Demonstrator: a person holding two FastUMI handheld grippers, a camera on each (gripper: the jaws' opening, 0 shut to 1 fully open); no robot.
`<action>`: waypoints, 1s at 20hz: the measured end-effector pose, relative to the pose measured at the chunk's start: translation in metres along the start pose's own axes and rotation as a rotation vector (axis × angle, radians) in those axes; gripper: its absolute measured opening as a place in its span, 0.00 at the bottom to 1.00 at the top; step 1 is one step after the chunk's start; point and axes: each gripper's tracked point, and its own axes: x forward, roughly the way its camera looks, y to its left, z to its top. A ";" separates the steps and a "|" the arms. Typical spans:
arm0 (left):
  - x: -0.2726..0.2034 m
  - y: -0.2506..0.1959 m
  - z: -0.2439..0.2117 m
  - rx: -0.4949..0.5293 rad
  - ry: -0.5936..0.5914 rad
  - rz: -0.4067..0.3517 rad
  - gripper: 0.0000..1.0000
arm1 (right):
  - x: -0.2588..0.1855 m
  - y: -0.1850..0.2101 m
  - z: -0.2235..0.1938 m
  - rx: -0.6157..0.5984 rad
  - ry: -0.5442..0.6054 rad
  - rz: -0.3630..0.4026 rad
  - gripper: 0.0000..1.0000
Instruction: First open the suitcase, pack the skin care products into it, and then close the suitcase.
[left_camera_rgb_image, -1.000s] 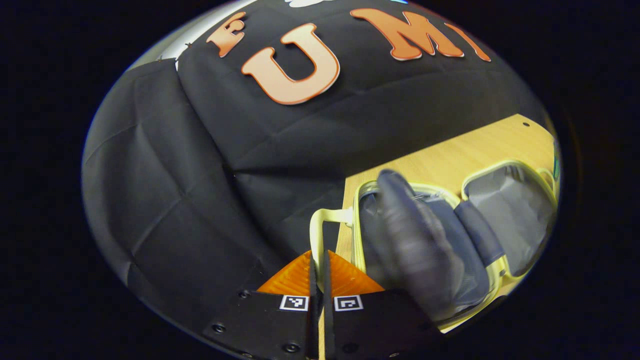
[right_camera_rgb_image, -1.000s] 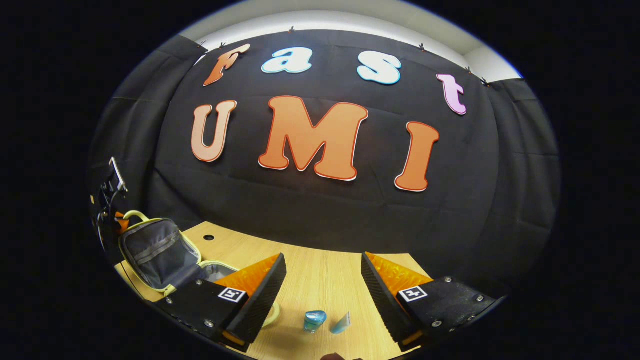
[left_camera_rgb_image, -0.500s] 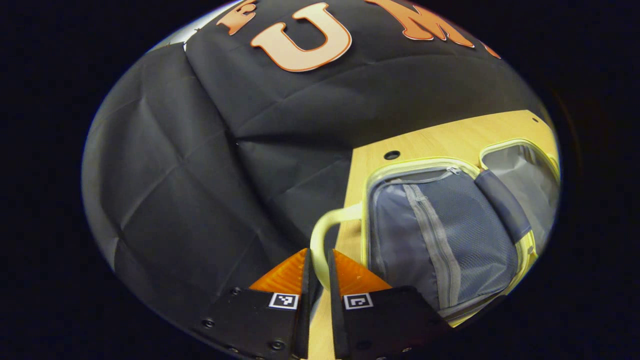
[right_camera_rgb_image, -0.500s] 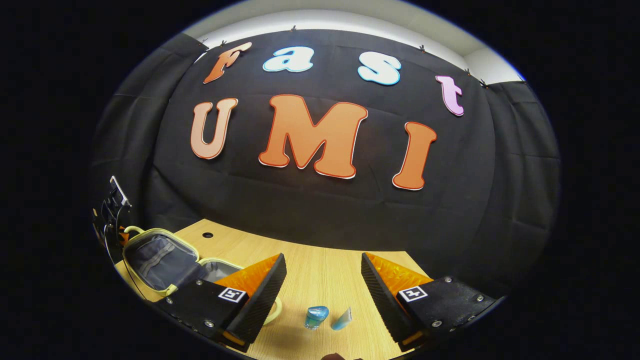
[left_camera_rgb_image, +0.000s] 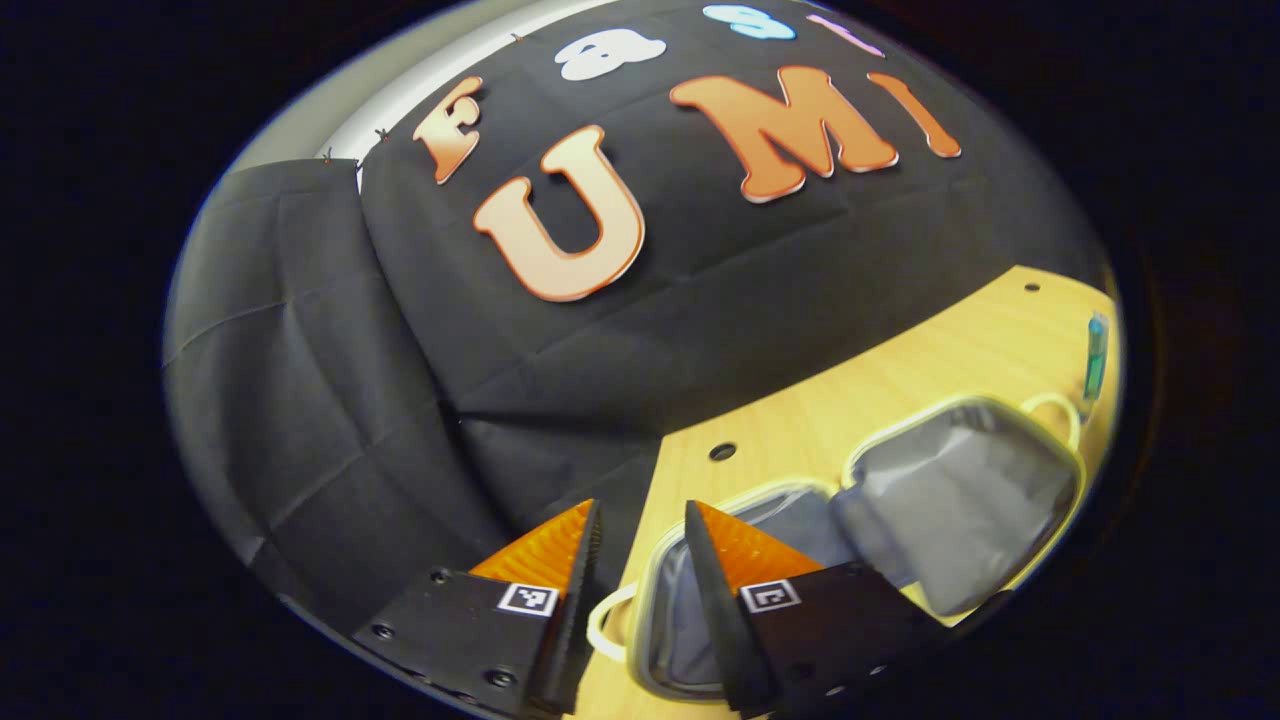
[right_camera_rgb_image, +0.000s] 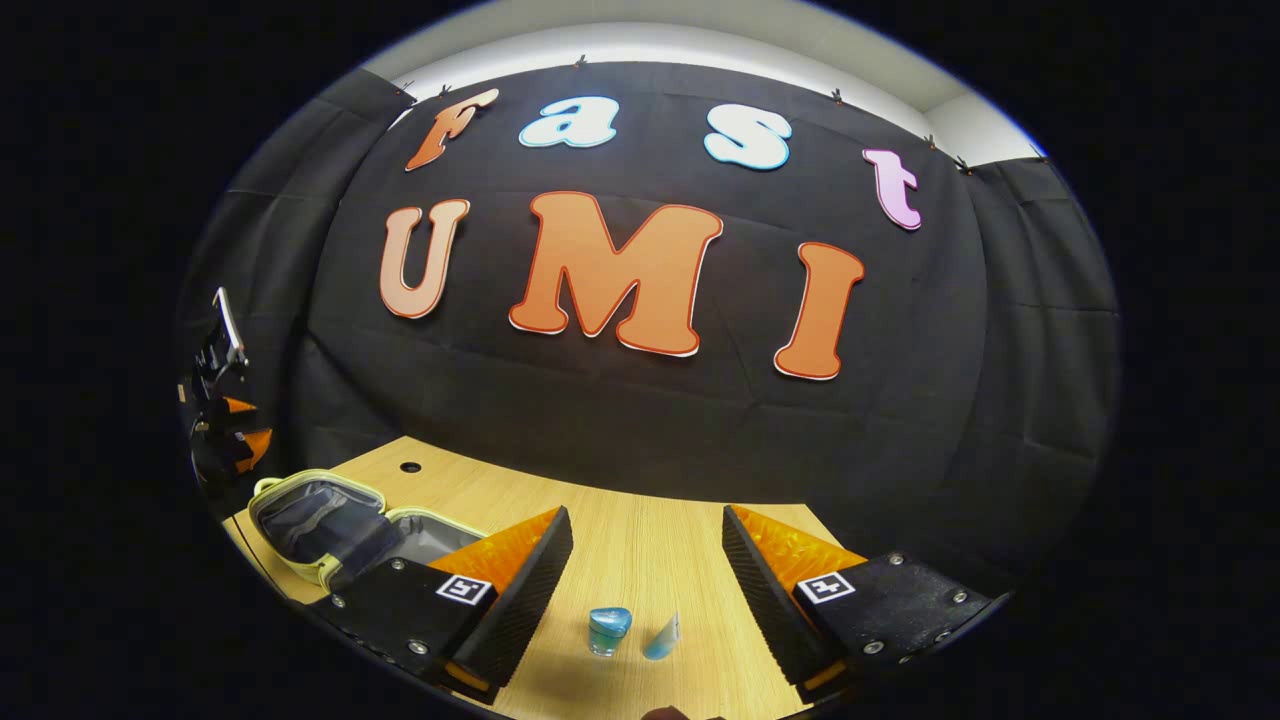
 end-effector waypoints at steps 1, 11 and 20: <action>-0.006 -0.014 0.013 -0.020 -0.016 -0.016 0.56 | 0.000 -0.005 -0.002 -0.002 0.003 0.005 0.95; -0.061 -0.188 0.081 -0.158 -0.089 -0.271 0.93 | -0.003 -0.046 -0.041 0.010 0.056 0.069 0.95; -0.108 -0.355 0.092 -0.244 -0.097 -0.467 0.94 | -0.006 -0.067 -0.086 -0.029 0.054 0.178 0.95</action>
